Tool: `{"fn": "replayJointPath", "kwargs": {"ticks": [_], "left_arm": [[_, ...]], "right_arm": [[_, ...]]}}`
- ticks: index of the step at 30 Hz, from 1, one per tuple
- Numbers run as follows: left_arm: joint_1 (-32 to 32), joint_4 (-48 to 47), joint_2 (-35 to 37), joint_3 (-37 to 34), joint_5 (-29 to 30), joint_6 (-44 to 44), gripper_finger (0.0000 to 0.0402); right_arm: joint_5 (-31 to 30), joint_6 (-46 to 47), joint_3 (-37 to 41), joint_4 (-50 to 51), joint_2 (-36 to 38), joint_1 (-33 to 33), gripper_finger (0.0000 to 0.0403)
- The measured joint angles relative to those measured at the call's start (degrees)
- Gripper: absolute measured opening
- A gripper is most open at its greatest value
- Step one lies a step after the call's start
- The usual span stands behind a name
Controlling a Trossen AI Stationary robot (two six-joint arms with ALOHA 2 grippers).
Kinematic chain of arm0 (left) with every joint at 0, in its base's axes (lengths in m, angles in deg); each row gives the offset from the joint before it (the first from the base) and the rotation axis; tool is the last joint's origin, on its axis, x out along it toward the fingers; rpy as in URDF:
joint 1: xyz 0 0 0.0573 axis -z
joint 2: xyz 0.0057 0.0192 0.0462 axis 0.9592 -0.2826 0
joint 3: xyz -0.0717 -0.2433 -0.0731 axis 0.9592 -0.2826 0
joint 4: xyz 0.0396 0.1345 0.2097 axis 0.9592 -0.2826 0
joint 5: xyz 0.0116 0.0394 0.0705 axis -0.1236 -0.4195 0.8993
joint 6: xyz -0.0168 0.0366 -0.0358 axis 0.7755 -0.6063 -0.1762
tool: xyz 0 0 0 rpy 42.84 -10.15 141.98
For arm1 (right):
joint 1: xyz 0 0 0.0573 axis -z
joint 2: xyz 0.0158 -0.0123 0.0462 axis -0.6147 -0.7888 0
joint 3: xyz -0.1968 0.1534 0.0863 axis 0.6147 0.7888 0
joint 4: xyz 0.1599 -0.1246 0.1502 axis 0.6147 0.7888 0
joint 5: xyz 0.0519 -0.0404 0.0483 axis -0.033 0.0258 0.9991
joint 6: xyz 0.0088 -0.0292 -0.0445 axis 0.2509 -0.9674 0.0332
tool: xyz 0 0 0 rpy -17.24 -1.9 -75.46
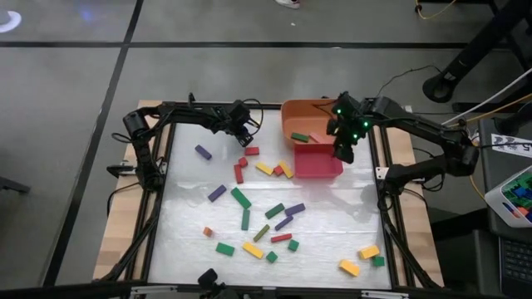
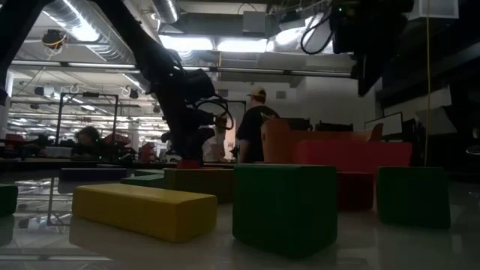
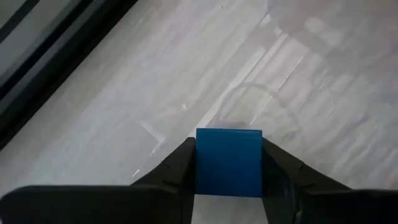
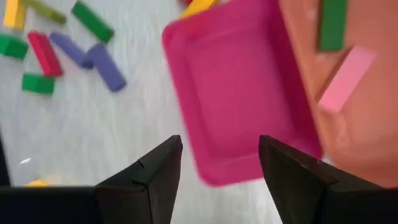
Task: Sort blocks by size
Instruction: Put the blue square block into the red bin
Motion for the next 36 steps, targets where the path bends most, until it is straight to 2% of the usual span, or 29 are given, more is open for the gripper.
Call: {"fn": "replayJointPath", "kwargs": {"ticks": [3,8,13,16,21,27,31,36], "left_arm": [[0.1,-0.3,1.0,0.0,-2.3,0.0,0.0116],[0.8,-0.3,5.8,0.0,-10.3,2.1,0.0116],[4.3,0.4,11.7,0.1,-20.2,6.4,0.0116],[9.5,6.0,12.7,0.1,-22.6,10.4,0.0116],[20.1,23.9,10.4,0.2,-22.2,10.5,0.0116],[28.9,43.1,4.1,0.2,-12.6,5.5,0.0116],[30.6,49.4,-1.3,1.9,-8.5,4.0,0.0126],[29.7,50.7,-8.4,7.3,-4.9,2.5,0.0133]], "right_arm": [[0.1,2.7,0.0,0.1,0.3,-4.0,0.0216],[-2.9,7.0,0.0,1.6,1.4,-13.2,0.0216],[-10.5,16.9,0.0,3.3,3.3,-24.2,0.0216],[-16.0,25.4,0.0,3.6,4.2,-31.2,0.0216],[-18.6,40.0,0.0,3.4,4.0,-42.6,0.0216],[-19.0,53.1,0.5,-0.8,3.5,-55.1,0.0216],[-21.7,60.6,1.9,-4.8,3.2,-62.5,0.0216],[-28.7,68.6,4.8,-8.6,2.2,-69.9,0.0216]]}}
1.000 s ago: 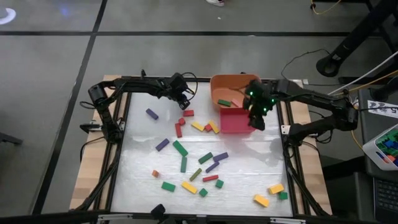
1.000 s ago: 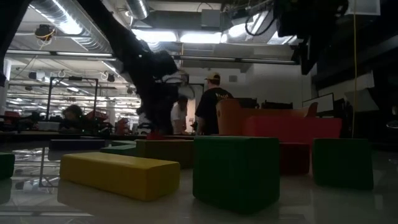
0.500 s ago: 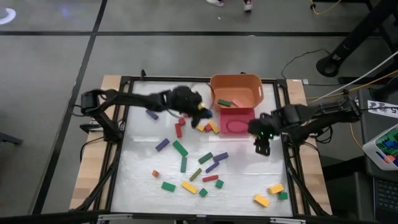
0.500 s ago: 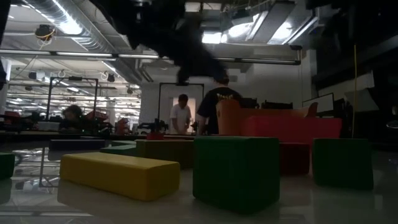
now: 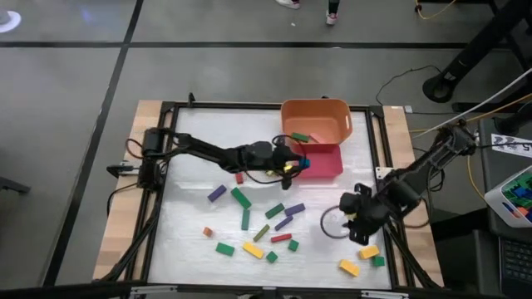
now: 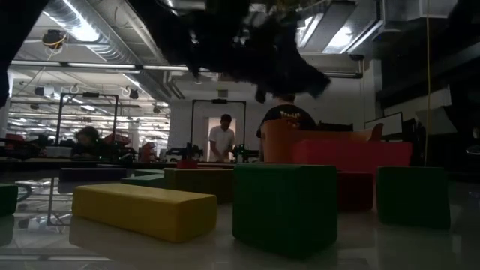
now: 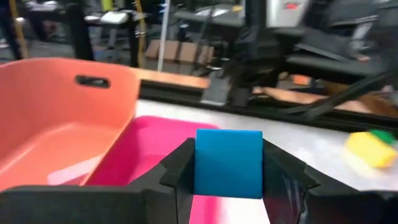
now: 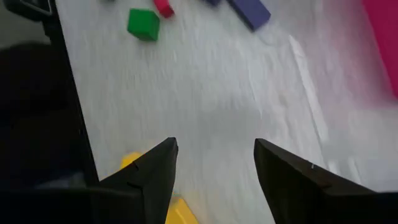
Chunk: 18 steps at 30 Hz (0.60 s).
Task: Sort blocks by size
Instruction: Put the blue square block into the red bin
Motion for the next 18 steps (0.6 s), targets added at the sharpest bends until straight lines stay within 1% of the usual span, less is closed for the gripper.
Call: {"fn": "replayJointPath", "kwargs": {"ticks": [3,6,8,13,18], "left_arm": [[-1.0,-0.6,-3.4,3.0,0.1,0.0,0.0135],[-1.9,-0.1,-4.6,4.6,0.1,0.0,0.0136],[-2.5,-0.3,-4.7,4.8,0.1,0.0,0.0137],[-3.1,-0.4,-4.8,4.8,0.1,0.0,0.0144],[-3.3,-3.4,-4.8,4.8,0.1,0.0,0.0178]], "right_arm": [[-6.2,2.2,1.5,-1.7,-1.1,-2.9,0.0216],[-12.8,2.3,2.6,-5.3,-2.9,-4.7,0.0216],[-15.7,2.2,3.2,-8.4,-4.3,-5.5,0.0216],[-16.3,0.2,3.4,-18.5,-9.6,-5.3,0.0216],[-16.3,-3.5,3.4,-30.5,-16.1,-5.3,0.0216]]}}
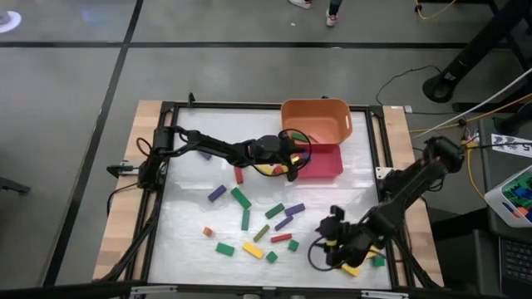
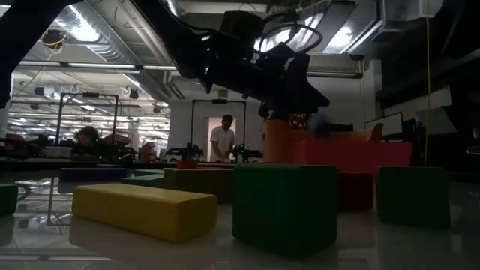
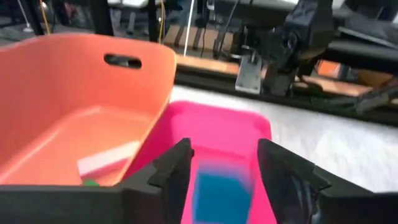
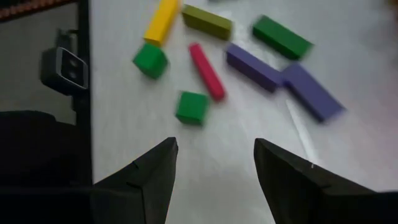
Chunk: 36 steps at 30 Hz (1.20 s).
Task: Sort blocks by size
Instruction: Put the blue square block into the red bin, then put the green square block into the red bin
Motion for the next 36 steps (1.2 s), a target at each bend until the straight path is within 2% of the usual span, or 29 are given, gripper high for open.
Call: {"fn": "replayJointPath", "kwargs": {"ticks": [5,10,16,27,36], "left_arm": [[-0.2,-0.2,0.0,0.0,-0.1,0.0,0.0214],[-0.1,-1.1,1.6,-0.1,-0.1,-0.7,0.0225],[1.3,-12.3,6.6,-0.1,-0.5,-6.2,0.022],[5.5,-30.7,14.4,-0.1,-0.5,-9.0,0.0212],[7.9,-34.6,15.8,-0.1,-0.5,-9.0,0.021]], "right_arm": [[0.0,-1.0,0.0,-8.6,-5.9,0.0,0.0216],[-1.4,-1.0,0.0,-14.5,-10.8,0.0,0.0216],[-1.7,-1.0,0.0,-20.7,-15.1,0.0,0.0216],[-10.3,-2.3,0.0,-21.2,-19.1,0.0,0.0216],[-11.5,-3.7,-0.1,-22.9,-22.0,0.1,0.0216]]}}
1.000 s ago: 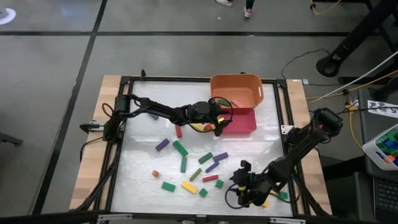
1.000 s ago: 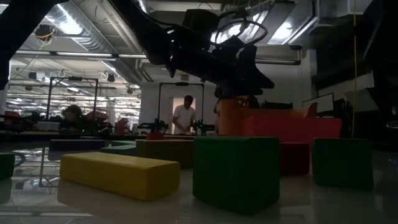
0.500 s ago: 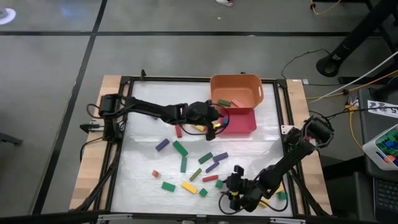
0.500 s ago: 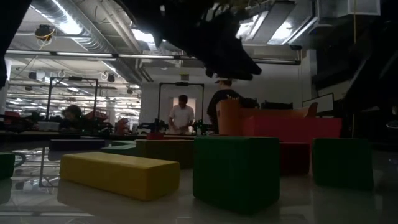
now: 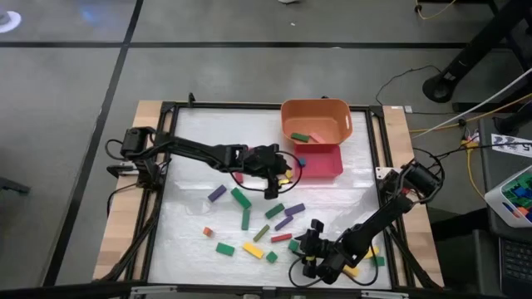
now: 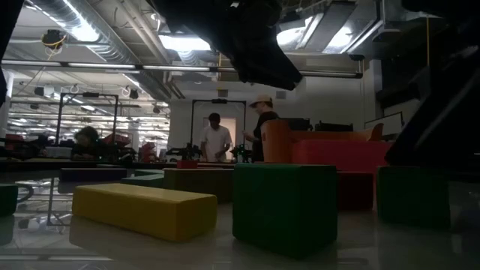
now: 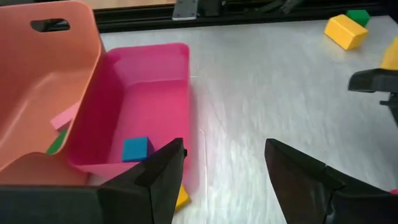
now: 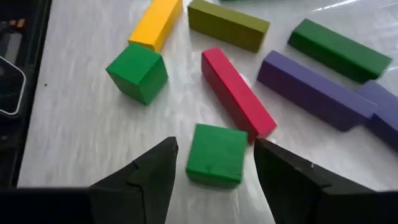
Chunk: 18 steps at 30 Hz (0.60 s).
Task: Sort blocks by size
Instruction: Put the green square block into the red bin
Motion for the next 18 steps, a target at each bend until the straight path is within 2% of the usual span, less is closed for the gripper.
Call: {"fn": "replayJointPath", "kwargs": {"ticks": [11,14,18], "left_arm": [[2.7,-2.8,0.0,0.0,0.0,0.1,0.021],[4.2,-4.8,0.0,0.0,0.0,0.4,0.021],[6.5,-7.7,0.0,0.0,0.0,0.4,0.021]], "right_arm": [[1.6,0.1,0.0,-0.8,-3.6,2.0,0.0212],[1.4,0.1,0.0,-1.1,-4.0,2.3,0.0187],[0.6,-0.2,0.0,-1.0,-4.1,2.3,0.0131]]}}
